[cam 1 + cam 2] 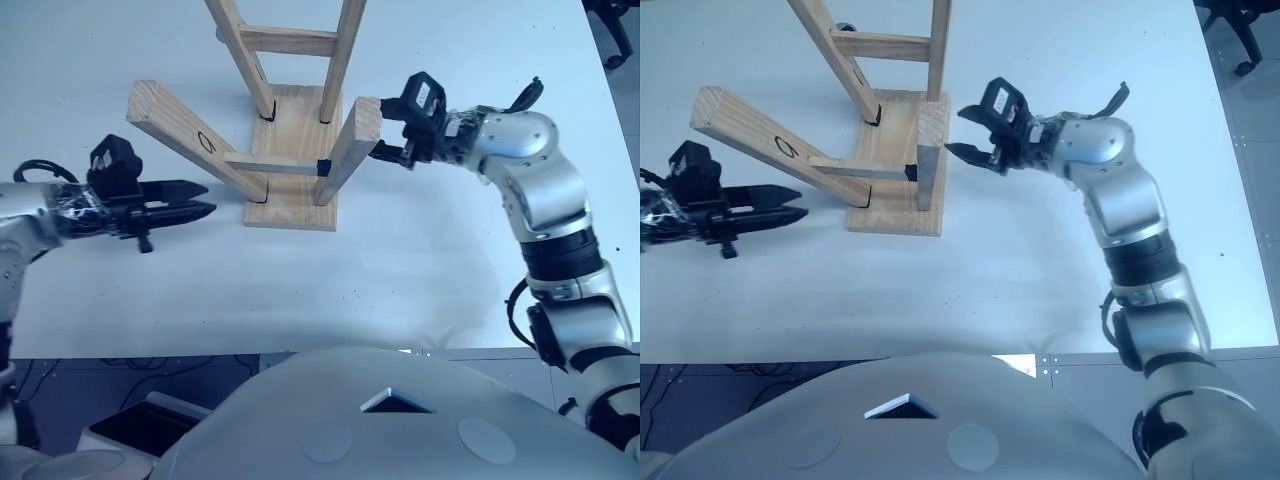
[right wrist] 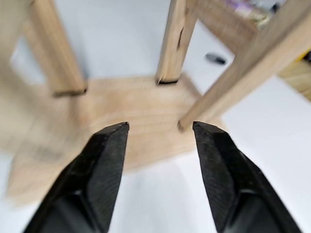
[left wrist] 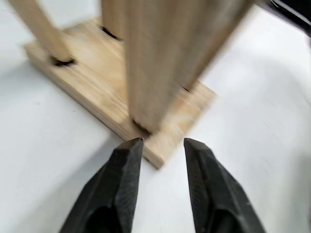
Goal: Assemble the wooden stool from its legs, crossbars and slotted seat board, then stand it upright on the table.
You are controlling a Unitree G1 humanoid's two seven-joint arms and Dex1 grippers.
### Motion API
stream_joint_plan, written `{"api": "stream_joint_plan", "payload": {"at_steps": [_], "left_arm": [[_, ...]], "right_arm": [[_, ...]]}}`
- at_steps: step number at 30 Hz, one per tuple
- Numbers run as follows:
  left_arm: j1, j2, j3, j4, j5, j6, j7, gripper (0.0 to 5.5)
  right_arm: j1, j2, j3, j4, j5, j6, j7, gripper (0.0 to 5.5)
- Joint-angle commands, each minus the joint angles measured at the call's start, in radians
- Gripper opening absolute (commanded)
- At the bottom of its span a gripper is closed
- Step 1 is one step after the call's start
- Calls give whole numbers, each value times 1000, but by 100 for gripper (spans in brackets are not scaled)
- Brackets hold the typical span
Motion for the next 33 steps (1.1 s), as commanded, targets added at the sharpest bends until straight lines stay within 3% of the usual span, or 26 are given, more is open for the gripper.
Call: {"api": "stream_joint_plan", "payload": {"at_steps": [1,7,11,14,17,21,26,33], "left_arm": [[19,-151,-12,-98,-71,159,212,87],[-121,-256,-82,53,43,147,340,4],[-271,-260,-155,250,169,54,307,0],[-386,-283,-205,415,247,-34,255,0],[-385,-261,-232,461,292,-131,158,0],[-265,-163,-143,406,260,-238,-23,0],[-150,-20,-50,337,203,-252,-239,73],[-195,-84,-103,336,220,-275,-260,157]], "right_arm": [[27,55,69,-72,-60,21,-62,166],[-1,82,191,-131,-95,241,-58,67],[-71,184,298,-91,-110,309,-59,5],[-113,257,320,-55,-86,313,-34,5],[-115,249,294,-64,-70,305,-13,5],[-32,95,131,-203,63,357,105,5],[54,-168,-30,-220,211,285,360,86],[-190,-57,-75,317,166,35,399,184]]}}
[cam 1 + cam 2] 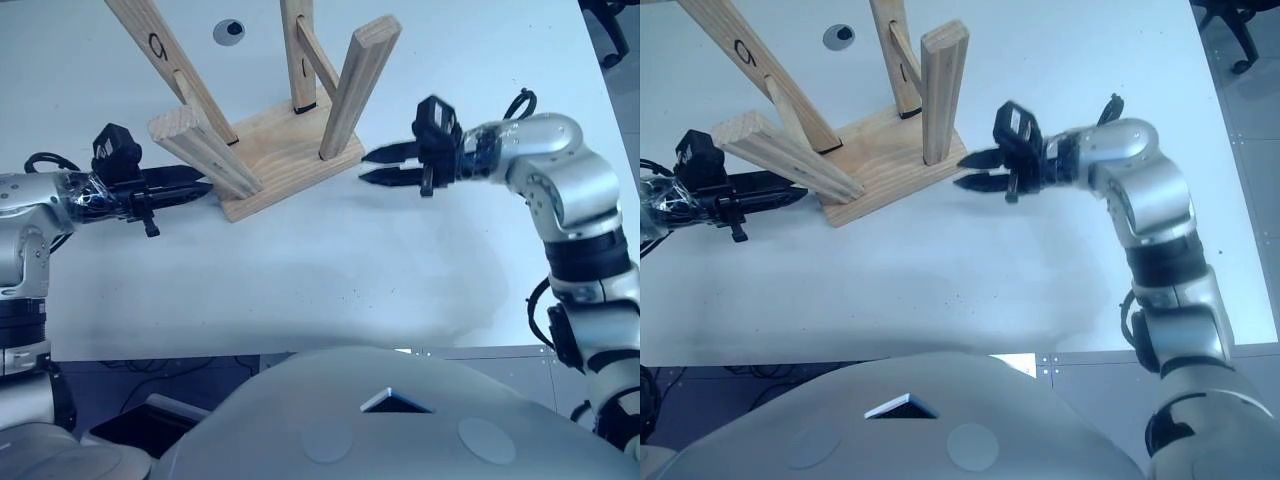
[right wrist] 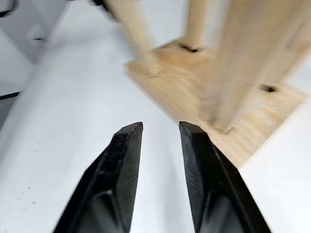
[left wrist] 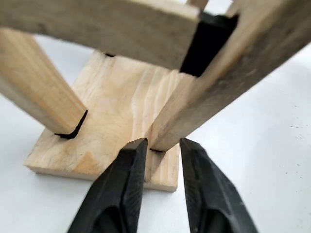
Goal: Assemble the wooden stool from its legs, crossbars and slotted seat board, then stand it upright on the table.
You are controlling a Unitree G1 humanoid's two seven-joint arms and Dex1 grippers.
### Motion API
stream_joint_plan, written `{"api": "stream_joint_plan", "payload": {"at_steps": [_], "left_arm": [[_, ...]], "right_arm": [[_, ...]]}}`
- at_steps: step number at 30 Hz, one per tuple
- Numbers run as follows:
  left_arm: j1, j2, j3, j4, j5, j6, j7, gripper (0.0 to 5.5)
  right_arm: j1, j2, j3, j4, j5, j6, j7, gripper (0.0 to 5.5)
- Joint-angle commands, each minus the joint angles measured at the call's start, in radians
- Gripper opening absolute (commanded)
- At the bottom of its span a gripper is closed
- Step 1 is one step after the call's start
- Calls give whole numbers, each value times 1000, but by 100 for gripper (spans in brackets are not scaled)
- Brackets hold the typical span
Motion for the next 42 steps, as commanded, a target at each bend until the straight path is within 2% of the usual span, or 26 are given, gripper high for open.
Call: {"api": "stream_joint_plan", "payload": {"at_steps": [1,8,14,17,26,30,35,39,42], "left_arm": [[-38,-48,-41,27,34,-27,23,174],[15,-112,-13,-46,-23,31,67,269],[34,-134,-23,-111,-53,69,79,269],[41,-143,-35,-122,-48,69,89,269],[73,-183,-59,-118,-28,42,115,271],[88,-151,-46,-103,-59,104,89,210],[44,-22,-6,-137,-232,353,-17,189],[-138,32,-10,-81,-355,624,6,166],[-349,-12,-55,51,-351,786,87,165]], "right_arm": [[-131,76,1,233,-36,-118,15,203],[-189,121,26,444,-100,-238,53,314],[-301,182,3,709,-145,-333,75,314],[-316,199,9,765,-154,-356,131,314],[-232,160,48,668,-182,-282,303,173],[-180,129,53,550,-152,-131,362,150],[-94,36,63,221,42,273,471,141],[-73,-1,34,68,216,594,456,125],[-104,35,-25,108,288,762,371,109]]}}
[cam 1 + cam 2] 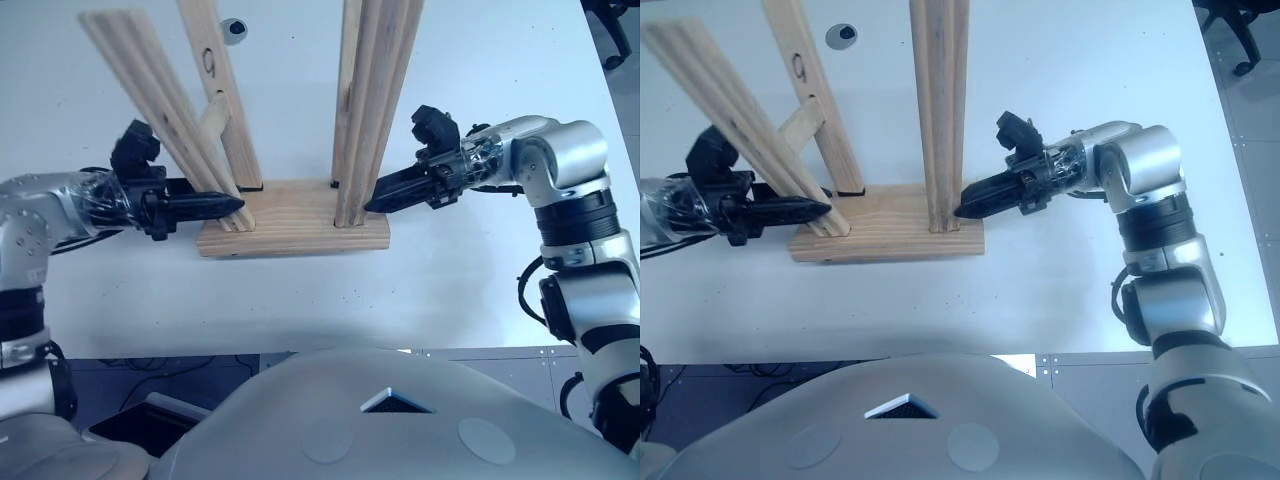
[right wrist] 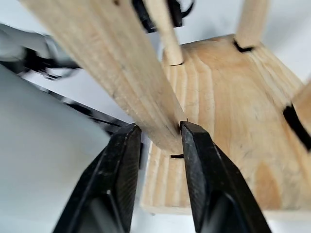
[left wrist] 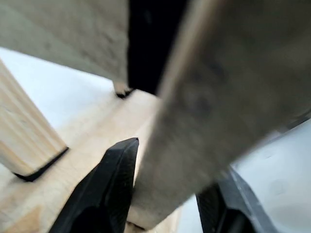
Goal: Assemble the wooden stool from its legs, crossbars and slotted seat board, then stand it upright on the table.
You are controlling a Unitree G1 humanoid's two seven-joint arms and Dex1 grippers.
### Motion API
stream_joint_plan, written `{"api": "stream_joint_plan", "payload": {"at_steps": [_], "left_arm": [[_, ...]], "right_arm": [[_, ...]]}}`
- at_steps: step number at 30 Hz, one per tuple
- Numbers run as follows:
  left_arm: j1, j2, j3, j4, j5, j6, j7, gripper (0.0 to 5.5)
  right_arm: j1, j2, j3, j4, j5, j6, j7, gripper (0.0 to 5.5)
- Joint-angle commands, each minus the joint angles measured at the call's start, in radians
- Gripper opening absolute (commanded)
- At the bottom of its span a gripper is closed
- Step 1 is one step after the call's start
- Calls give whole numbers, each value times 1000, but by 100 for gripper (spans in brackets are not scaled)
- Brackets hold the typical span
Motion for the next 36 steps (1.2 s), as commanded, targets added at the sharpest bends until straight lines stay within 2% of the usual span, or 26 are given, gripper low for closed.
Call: {"api": "stream_joint_plan", "payload": {"at_steps": [1,2,3,4,10,15,20,22,24,26,28,31,33,34,36], "left_arm": [[-231,-49,-59,158,30,182,126,165],[-265,-66,-63,192,36,208,146,165],[-290,-78,-65,220,43,228,163,192],[-300,-85,-67,239,50,236,173,202],[-315,-86,-57,322,90,253,221,289],[-322,-48,20,376,92,188,201,292],[-278,0,74,338,79,134,130,292],[-244,19,78,348,133,35,120,292],[-180,20,155,349,166,-143,87,292],[-108,34,234,375,189,-320,4,292],[-30,65,256,405,239,-471,-81,292],[111,117,202,431,373,-691,-183,292],[170,139,147,426,458,-784,-205,325],[186,140,130,412,486,-811,-204,345],[197,116,103,365,493,-817,-208,349]], "right_arm": [[-41,61,-60,51,76,162,-109,104],[-54,77,-73,90,72,167,-148,102],[-67,92,-87,130,67,173,-182,100],[-77,100,-95,161,64,170,-201,137],[-88,92,-109,241,64,133,-238,225],[-55,66,-161,263,66,90,-272,307],[-24,45,-209,251,74,45,-292,307],[5,41,-215,208,49,-42,-307,307],[69,12,-181,94,4,-168,-303,307],[141,-28,-149,-27,-31,-262,-299,307],[203,-57,-137,-110,-65,-332,-316,307],[265,-61,-143,-213,-50,-345,-348,353],[290,-53,-138,-260,-39,-337,-364,394],[295,-47,-133,-269,-40,-336,-374,398],[293,-14,-111,-269,-59,-355,-414,398]]}}
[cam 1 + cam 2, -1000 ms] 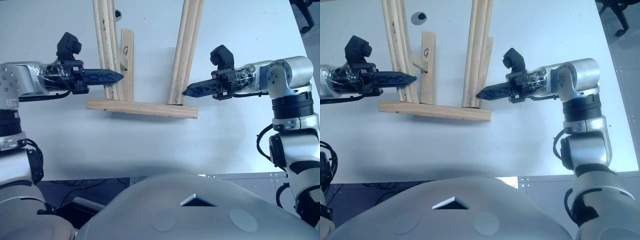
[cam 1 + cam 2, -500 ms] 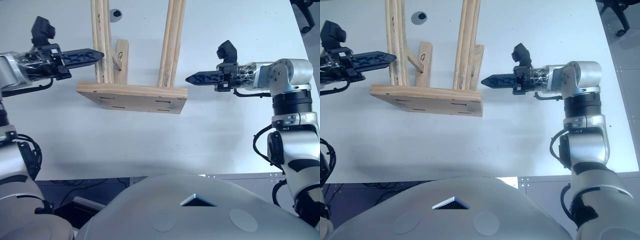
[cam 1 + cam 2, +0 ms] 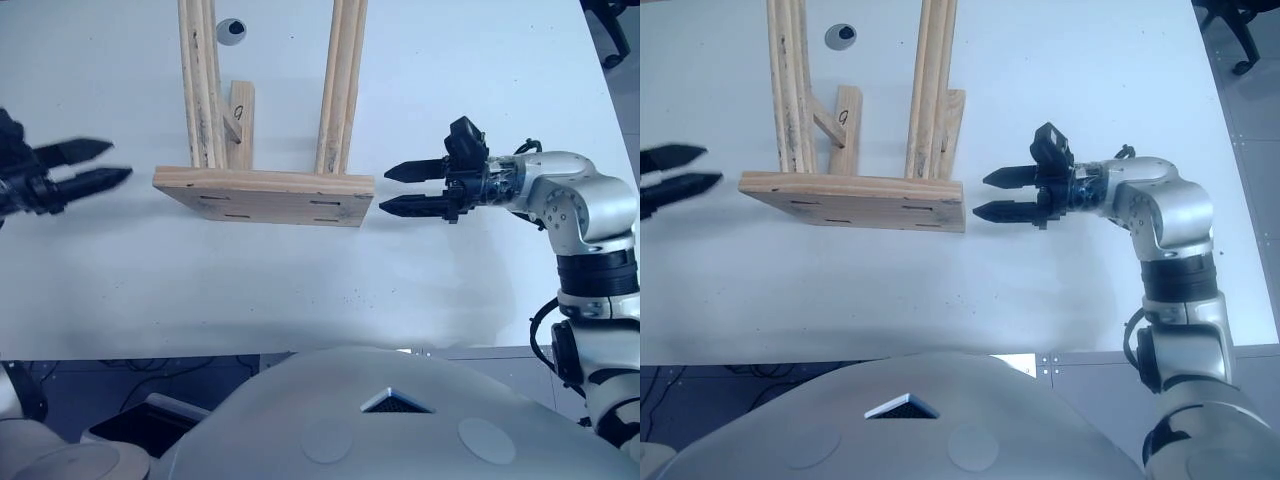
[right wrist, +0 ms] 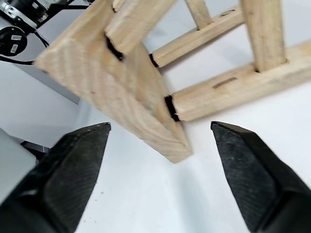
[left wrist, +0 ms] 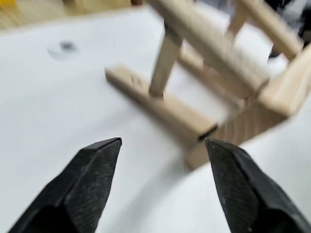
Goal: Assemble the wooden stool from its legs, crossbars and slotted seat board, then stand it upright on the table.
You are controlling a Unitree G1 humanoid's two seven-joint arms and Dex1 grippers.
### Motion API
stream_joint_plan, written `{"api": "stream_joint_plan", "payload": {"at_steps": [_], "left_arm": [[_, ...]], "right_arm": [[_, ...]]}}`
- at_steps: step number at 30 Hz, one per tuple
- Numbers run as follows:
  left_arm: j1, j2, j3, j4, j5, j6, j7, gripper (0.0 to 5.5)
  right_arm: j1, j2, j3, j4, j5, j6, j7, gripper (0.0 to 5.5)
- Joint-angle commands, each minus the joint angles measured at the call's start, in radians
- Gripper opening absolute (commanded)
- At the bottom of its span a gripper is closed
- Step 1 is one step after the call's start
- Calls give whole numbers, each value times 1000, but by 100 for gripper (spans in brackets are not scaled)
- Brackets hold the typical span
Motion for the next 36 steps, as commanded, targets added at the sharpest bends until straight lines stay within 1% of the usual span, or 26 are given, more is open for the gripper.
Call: {"api": "stream_joint_plan", "payload": {"at_steps": [1,7,8,9,11,14,16,17,18,21,24,26,27,30,32,33,34,36], "left_arm": [[14,-11,-51,-80,28,-35,-10,349],[5,-84,-109,-127,25,-30,9,349],[6,-94,-116,-131,26,-31,14,353],[2,-106,-122,-131,25,-36,17,353],[-5,-127,-127,-137,20,-39,26,353],[-32,-155,-140,-134,19,-48,36,353],[-50,-167,-150,-128,17,-47,35,353],[-58,-174,-156,-126,17,-45,33,333],[-65,-179,-163,-127,16,-39,28,326],[-57,-160,-183,-156,5,17,3,285],[-57,-109,-138,-268,-132,280,5,244],[-112,-79,-87,-318,-247,475,36,225],[-156,-65,-65,-328,-301,594,66,220],[-246,-50,-27,-338,-406,871,131,217],[-337,-80,27,-306,-485,1105,155,217],[-368,-99,58,-301,-513,1194,164,217],[-394,-120,81,-283,-528,1247,186,217],[-441,-165,106,-234,-540,1277,267,217]], "right_arm": [[2,41,45,-21,-22,-29,-74,398],[-25,110,99,5,-40,-47,-157,398],[-33,123,97,19,-39,-45,-172,379],[-39,132,98,29,-37,-43,-184,374],[-47,142,100,41,-31,-36,-195,338],[-51,135,118,45,-15,-13,-182,292],[-50,125,131,47,-10,-2,-171,251],[-52,120,138,49,-9,7,-164,239],[-55,115,143,55,-6,18,-158,234],[-85,95,137,73,27,94,-138,232],[-172,105,85,130,123,303,-121,232],[-221,94,70,134,190,441,-93,232],[-250,85,61,132,231,522,-77,232],[-341,89,9,166,345,726,-72,227],[-424,85,-12,225,447,799,-93,218],[-496,88,-26,305,499,809,-101,214],[-563,96,-49,394,538,809,-113,204],[-688,134,-115,578,529,809,-152,191]]}}
